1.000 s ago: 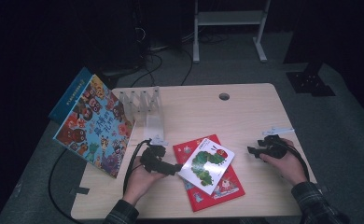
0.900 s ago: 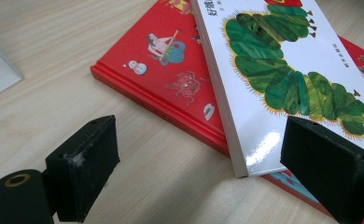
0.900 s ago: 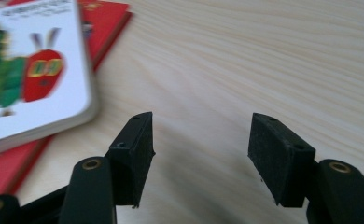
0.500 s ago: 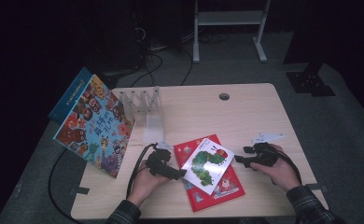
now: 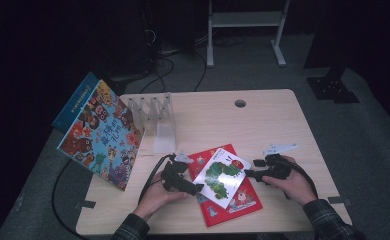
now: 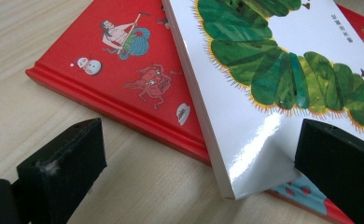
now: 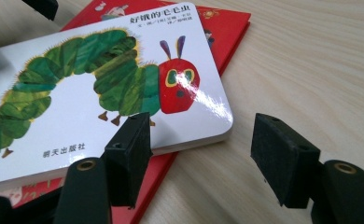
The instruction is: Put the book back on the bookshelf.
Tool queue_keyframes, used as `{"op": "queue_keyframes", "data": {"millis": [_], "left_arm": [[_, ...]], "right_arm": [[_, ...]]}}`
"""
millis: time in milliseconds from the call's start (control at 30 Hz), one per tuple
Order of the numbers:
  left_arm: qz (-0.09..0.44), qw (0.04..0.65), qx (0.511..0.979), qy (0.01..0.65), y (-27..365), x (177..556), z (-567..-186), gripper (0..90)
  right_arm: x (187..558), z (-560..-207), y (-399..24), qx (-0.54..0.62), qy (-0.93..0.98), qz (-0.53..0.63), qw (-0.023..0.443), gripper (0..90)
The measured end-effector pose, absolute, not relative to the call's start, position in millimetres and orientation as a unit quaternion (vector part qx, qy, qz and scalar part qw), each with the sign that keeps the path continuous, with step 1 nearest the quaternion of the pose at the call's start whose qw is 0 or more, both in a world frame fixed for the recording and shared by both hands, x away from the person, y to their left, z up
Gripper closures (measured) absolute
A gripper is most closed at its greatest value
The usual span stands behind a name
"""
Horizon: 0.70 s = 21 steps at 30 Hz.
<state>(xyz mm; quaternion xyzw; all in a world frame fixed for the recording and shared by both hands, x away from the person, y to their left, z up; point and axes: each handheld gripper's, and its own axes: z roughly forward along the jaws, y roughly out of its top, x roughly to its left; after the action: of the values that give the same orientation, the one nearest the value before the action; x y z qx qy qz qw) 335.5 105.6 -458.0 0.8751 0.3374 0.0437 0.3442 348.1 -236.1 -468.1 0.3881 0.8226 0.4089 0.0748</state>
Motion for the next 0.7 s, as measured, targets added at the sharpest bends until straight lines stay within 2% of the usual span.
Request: {"op": "queue_keyframes", "data": {"millis": [167,433,700], "left_arm": [[0.038,0.354,0.875,0.329,107,334,-457,6.5],[0.02,0.361,0.873,0.327,111,334,-455,20.8],[0.003,0.353,0.871,0.342,117,333,-455,21.1]], "right_arm": [[349,-470,-231,0.387,0.82,0.42,0.048,34.1],[351,-470,-218,0.374,0.826,0.418,0.061,33.3],[354,-469,-199,0.353,0.835,0.416,0.075,33.2]]}}
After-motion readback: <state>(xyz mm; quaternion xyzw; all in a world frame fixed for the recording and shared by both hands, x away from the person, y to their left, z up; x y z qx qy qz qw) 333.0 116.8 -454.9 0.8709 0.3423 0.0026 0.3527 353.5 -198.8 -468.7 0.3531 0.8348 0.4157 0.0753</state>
